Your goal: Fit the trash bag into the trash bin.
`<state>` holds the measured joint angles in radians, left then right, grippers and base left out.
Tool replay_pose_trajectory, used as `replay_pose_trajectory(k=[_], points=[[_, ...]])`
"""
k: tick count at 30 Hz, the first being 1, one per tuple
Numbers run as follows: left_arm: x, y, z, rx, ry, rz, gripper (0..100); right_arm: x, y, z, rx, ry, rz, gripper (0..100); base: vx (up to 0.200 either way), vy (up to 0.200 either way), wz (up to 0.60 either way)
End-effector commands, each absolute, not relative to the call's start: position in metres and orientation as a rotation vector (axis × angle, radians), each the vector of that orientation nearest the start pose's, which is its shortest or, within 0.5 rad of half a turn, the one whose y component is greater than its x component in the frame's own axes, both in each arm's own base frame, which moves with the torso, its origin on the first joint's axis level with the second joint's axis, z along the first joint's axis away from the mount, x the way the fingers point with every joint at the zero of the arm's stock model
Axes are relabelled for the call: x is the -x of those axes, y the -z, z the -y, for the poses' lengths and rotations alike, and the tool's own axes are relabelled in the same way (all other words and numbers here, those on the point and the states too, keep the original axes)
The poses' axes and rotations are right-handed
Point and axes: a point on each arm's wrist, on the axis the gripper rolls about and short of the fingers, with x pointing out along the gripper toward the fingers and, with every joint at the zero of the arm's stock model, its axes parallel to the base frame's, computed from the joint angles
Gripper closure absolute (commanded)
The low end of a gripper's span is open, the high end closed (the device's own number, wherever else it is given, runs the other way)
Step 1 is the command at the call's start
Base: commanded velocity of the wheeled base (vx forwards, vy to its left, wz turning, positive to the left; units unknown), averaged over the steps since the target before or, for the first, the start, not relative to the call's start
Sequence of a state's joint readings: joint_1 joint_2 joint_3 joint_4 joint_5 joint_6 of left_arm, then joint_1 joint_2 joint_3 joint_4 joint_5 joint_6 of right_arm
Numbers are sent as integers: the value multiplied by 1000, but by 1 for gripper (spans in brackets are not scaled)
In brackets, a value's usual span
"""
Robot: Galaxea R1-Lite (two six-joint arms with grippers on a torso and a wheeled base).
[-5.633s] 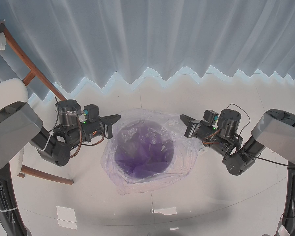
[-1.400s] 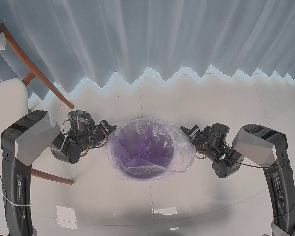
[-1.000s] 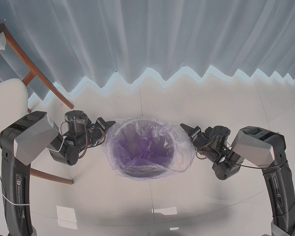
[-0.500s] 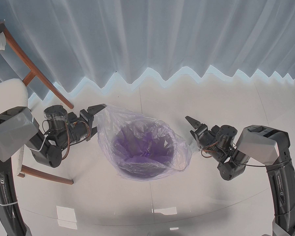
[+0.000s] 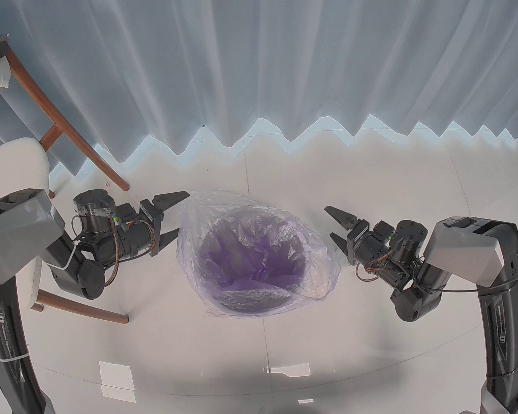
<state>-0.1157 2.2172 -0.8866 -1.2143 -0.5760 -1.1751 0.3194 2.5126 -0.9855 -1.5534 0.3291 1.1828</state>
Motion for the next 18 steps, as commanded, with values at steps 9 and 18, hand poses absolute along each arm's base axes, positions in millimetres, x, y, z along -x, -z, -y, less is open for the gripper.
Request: replay_pose_trajectory(k=[9, 18], points=[[-403, -32, 47, 1099, 434, -625, 0, -405, -7, -139, -1138, -590, -344, 0, 0, 0, 0], [-405, -24, 34, 1080, 367, -664, 0, -407, -7, -137, -1138, -588, -339, 0, 0, 0, 0]])
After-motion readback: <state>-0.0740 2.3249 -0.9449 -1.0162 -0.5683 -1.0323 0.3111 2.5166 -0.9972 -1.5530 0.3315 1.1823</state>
